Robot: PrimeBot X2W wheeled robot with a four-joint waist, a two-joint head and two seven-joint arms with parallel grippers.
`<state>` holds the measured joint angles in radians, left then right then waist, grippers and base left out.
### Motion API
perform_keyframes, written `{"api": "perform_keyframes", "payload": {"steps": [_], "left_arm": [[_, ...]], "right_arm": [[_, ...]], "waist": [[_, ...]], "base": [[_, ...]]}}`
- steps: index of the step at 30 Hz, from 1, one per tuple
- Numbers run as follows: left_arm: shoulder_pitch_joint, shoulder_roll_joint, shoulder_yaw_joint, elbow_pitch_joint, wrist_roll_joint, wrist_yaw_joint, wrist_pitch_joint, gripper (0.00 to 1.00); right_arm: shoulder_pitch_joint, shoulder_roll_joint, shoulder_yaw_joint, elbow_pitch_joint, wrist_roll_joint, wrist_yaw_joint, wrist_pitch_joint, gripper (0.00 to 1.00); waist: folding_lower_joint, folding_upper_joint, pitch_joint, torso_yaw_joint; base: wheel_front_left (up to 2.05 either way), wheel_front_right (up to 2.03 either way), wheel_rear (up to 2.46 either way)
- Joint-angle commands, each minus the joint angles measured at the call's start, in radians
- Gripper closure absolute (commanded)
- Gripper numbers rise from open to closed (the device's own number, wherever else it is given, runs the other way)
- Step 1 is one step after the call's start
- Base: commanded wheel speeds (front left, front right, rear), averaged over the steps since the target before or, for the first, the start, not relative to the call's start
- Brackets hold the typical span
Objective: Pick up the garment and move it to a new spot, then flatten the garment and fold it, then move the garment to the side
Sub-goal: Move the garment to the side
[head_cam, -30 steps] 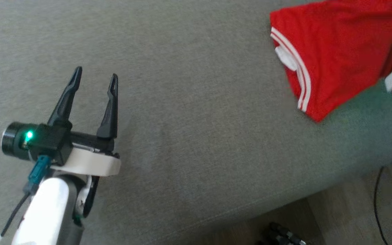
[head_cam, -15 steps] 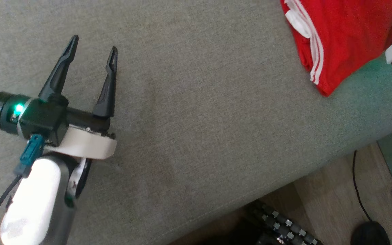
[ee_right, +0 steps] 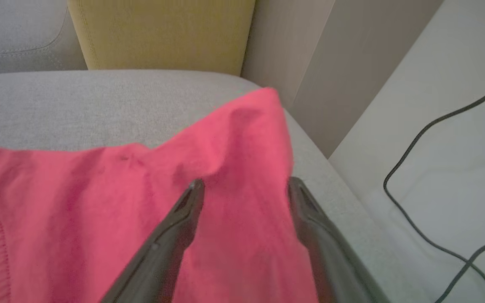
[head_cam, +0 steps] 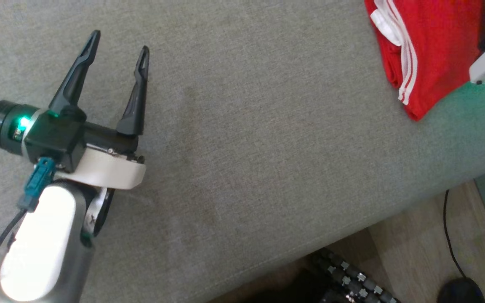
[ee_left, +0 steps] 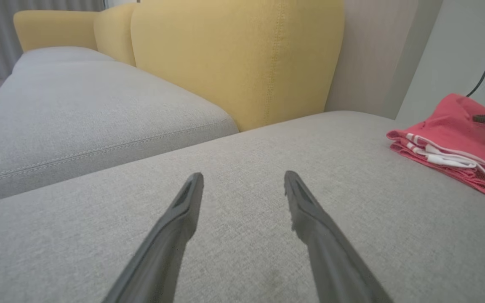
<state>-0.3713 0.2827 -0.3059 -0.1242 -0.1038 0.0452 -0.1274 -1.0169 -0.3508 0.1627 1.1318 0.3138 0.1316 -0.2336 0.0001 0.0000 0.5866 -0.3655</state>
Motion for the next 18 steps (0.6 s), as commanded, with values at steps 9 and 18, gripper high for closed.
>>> {"api": "perform_keyframes", "payload": {"steps": [9,18], "left_arm": [[0.05,-0.01,0.043,0.025,-0.039,0.032,-0.062,0.0],[0.136,-0.04,0.062,0.063,-0.078,0.071,-0.095,0.0]], "right_arm": [[0.074,-0.05,0.007,-0.177,-0.017,-0.001,-0.027,0.0],[0.332,0.024,-0.033,-0.492,-0.002,-0.001,-0.026,0.0]], "waist": [[-0.0001,0.0,-0.138,0.022],[-0.0001,0.0,-0.267,0.085]], "base": [[0.0,0.0,0.0],[0.0,0.0,0.0]]}}
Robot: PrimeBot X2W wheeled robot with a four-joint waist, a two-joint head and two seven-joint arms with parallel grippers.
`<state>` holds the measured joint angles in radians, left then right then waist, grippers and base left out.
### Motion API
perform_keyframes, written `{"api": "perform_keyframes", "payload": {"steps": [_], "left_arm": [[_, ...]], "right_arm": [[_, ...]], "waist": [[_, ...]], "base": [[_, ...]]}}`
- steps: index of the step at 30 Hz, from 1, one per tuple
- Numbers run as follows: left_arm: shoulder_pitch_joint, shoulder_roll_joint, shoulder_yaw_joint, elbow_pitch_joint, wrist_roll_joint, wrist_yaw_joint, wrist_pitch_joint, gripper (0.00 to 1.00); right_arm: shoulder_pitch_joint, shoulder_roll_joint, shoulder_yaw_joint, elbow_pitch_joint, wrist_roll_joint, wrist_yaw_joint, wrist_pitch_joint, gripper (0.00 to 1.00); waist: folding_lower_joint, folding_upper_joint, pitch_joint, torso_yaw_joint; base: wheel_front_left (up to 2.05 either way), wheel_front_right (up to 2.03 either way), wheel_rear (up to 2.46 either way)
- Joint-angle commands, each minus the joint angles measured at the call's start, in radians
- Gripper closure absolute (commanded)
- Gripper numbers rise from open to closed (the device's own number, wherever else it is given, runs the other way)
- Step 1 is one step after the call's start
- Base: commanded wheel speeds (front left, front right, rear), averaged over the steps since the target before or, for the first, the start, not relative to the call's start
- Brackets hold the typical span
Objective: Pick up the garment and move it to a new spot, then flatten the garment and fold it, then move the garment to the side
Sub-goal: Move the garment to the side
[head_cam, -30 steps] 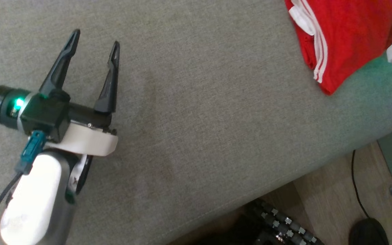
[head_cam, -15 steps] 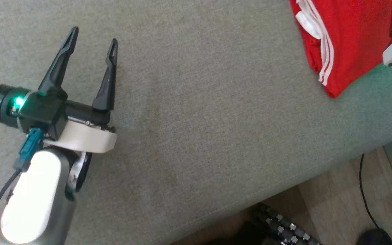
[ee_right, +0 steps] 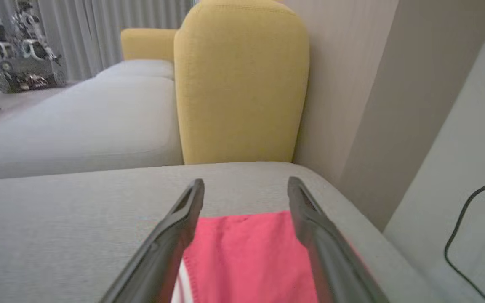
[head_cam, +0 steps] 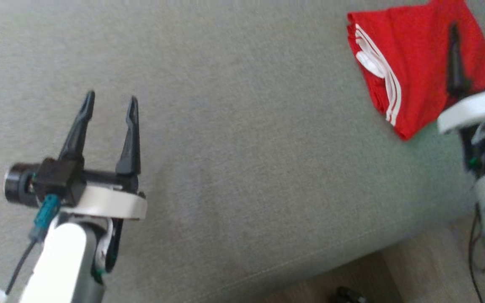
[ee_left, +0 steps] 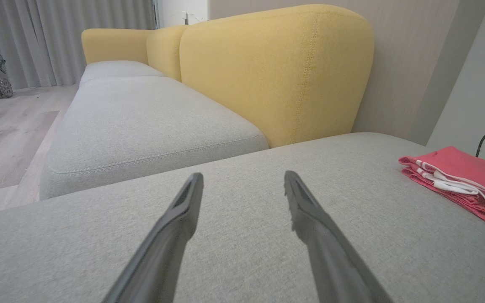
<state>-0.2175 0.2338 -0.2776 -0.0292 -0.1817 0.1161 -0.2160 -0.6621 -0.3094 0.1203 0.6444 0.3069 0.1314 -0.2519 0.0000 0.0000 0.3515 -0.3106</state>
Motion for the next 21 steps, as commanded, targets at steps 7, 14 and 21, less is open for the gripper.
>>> {"api": "perform_keyframes", "payload": {"steps": [7,14,21], "left_arm": [[0.057,-0.014,0.049,-0.014,-0.029,0.028,-0.023,0.0],[0.116,-0.022,0.067,0.01,-0.051,0.042,-0.035,0.0],[0.179,-0.02,0.069,0.023,-0.063,0.04,-0.04,0.0]], "right_arm": [[0.213,0.076,-0.029,-0.274,-0.006,-0.001,0.074,0.0],[0.382,0.15,-0.031,-0.482,-0.043,-0.001,0.169,0.0],[0.504,0.189,-0.039,-0.582,-0.07,-0.001,0.223,0.0]], "waist": [[0.0,0.0,-0.113,0.127],[0.0,0.0,-0.179,0.205],[0.0,0.0,-0.245,0.239]], "base": [[0.0,0.0,0.0],[0.0,0.0,0.0],[0.0,0.0,0.0]]}}
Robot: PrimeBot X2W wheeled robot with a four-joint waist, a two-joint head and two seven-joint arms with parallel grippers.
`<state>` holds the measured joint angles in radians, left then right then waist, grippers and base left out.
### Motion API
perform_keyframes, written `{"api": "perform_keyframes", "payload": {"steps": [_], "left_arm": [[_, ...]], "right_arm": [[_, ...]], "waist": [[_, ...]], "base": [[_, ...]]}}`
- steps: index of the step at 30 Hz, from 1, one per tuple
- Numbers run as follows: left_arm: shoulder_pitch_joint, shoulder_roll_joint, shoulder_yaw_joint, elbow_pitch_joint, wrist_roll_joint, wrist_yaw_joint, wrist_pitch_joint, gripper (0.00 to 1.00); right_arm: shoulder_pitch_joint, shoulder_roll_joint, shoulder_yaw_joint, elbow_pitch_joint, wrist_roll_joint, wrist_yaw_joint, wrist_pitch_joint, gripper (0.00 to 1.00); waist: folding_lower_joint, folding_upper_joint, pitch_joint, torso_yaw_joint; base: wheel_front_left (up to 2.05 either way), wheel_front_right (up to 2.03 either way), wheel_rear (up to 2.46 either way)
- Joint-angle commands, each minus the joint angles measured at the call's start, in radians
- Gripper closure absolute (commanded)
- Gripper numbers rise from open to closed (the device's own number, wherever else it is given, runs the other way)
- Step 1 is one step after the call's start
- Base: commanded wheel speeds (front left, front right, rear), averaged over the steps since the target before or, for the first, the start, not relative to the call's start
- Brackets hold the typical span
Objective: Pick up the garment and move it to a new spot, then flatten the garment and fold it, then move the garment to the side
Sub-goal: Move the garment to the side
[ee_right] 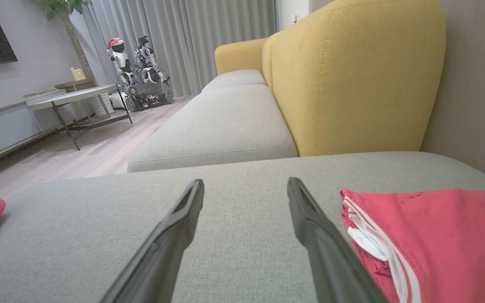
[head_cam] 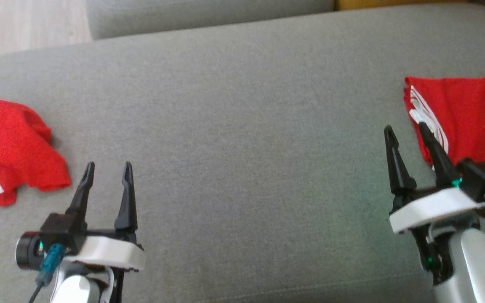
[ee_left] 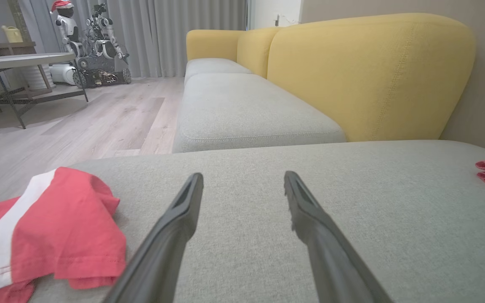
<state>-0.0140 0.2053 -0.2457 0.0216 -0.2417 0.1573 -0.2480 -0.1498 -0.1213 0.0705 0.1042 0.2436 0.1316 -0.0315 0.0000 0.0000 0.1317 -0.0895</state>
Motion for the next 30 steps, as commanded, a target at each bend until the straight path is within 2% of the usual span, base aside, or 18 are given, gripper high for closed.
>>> {"api": "perform_keyframes", "payload": {"steps": [1,14,30], "left_arm": [[-0.017,0.009,0.035,-0.024,-0.005,-0.002,-0.008,0.0],[0.067,0.0,0.011,0.01,-0.021,-0.001,-0.009,0.0],[0.081,0.012,0.004,0.007,-0.024,0.017,0.005,0.0]], "right_arm": [[0.007,0.004,0.01,-0.051,-0.007,-0.001,0.009,0.0],[0.147,0.021,-0.015,-0.114,-0.025,-0.001,0.07,0.0],[0.187,0.035,-0.032,-0.154,-0.049,-0.001,0.095,0.0]], "waist": [[0.0,0.0,-0.034,0.02],[0.0,0.0,-0.138,0.043],[0.0,0.0,-0.152,0.046]], "base": [[0.0,0.0,0.0],[0.0,0.0,0.0],[0.0,0.0,0.0]]}}
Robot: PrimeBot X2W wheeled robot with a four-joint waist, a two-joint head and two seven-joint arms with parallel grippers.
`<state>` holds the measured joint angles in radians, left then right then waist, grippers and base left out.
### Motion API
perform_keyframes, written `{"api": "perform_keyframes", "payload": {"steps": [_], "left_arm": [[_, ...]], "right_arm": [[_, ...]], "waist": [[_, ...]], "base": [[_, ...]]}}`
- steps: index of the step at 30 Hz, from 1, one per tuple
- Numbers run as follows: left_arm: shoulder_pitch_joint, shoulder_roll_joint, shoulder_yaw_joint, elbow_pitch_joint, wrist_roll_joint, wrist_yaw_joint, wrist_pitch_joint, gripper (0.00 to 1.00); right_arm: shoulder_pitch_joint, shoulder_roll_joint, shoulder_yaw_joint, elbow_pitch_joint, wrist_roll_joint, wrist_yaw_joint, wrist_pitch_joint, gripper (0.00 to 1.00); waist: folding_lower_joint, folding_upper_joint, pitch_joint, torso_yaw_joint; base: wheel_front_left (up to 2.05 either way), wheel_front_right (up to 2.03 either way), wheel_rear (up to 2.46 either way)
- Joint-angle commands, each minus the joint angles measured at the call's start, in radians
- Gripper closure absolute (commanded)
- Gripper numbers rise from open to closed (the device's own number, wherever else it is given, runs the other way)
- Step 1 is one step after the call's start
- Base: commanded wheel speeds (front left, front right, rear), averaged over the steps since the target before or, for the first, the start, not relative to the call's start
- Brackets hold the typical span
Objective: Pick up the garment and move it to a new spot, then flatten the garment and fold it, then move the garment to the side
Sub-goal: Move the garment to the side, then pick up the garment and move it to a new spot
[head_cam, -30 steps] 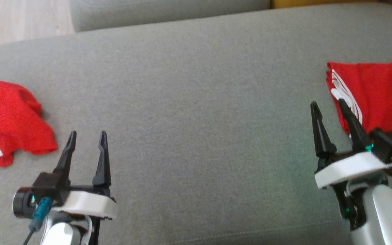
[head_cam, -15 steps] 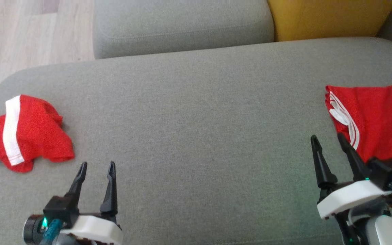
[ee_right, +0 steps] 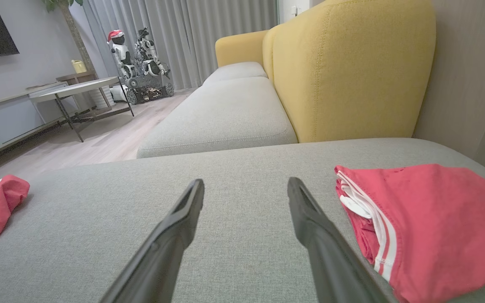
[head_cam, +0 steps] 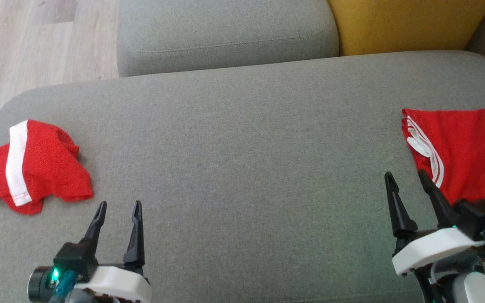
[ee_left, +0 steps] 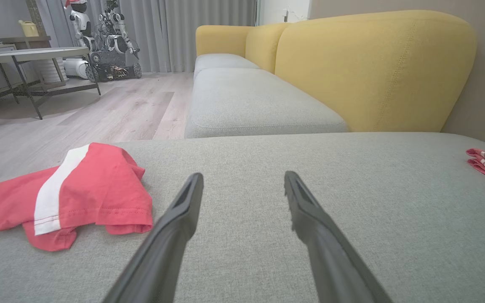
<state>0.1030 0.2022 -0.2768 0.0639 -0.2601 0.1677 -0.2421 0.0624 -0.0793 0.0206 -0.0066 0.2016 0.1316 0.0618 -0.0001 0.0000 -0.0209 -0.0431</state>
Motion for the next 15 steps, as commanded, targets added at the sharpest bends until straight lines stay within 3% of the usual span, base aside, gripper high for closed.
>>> {"api": "perform_keyframes", "payload": {"steps": [1,15], "left_arm": [[-0.037,0.015,0.035,-0.036,-0.006,0.007,0.0,0.0],[-0.052,0.014,0.025,-0.037,-0.01,0.013,-0.003,0.0]], "right_arm": [[-0.025,-0.006,0.018,-0.044,-0.008,-0.001,0.002,0.0],[-0.022,-0.008,0.008,-0.052,-0.006,-0.001,0.011,0.0]], "waist": [[0.0001,0.0,0.002,0.0],[0.0001,0.0,0.012,0.016]], "base": [[0.0,0.0,0.0],[0.0,0.0,0.0]]}}
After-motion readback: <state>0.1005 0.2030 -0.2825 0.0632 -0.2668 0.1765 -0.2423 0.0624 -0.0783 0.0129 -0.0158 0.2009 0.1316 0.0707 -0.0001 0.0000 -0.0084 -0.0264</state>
